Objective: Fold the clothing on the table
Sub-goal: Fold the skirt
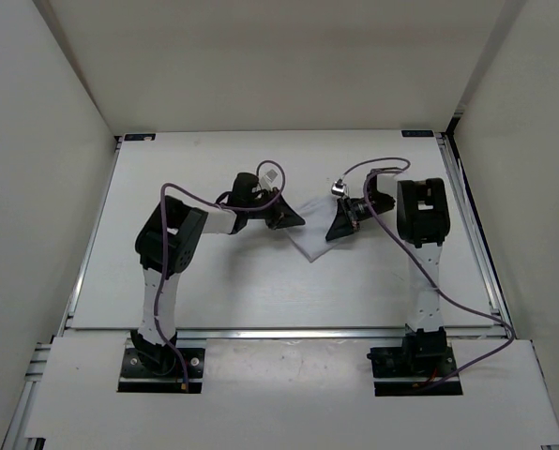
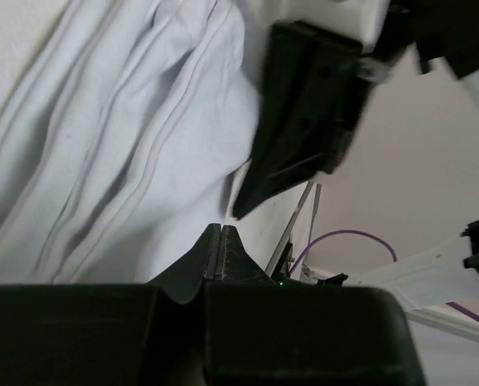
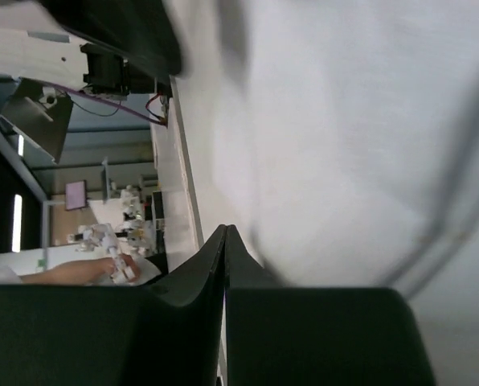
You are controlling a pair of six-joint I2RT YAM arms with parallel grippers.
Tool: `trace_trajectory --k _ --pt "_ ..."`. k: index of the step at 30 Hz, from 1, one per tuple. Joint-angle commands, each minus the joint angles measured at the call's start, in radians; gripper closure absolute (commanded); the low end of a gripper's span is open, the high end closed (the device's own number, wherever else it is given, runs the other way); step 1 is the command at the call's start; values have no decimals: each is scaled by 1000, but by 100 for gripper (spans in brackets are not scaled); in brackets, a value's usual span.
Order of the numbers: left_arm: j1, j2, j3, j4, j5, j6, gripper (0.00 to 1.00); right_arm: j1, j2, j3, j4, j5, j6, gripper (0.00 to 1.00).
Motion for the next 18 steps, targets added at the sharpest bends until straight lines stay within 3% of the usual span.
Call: trace_trajectory --k 1,3,5,8,13,15,18 --pt "21 -26 71 9 -6 5 100 -20 61 28 111 -4 112 100" --pt "27 -23 87 -11 -6 9 100 -14 104 99 145 13 182 100" --pt "27 -18 101 -23 -3 16 100 6 109 125 226 164 313 100" --pt "31 -26 96 -25 -3 16 100 34 86 113 243 212 316 99" --pt "33 -70 47 -18 1 25 100 6 -92 -38 361 81 279 100" --pt "34 -81 36 -23 -5 36 100 -6 -237 -125 532 18 362 100" --pt "31 -80 19 -35 -25 39 100 -15 -308 -130 679 22 469 100"
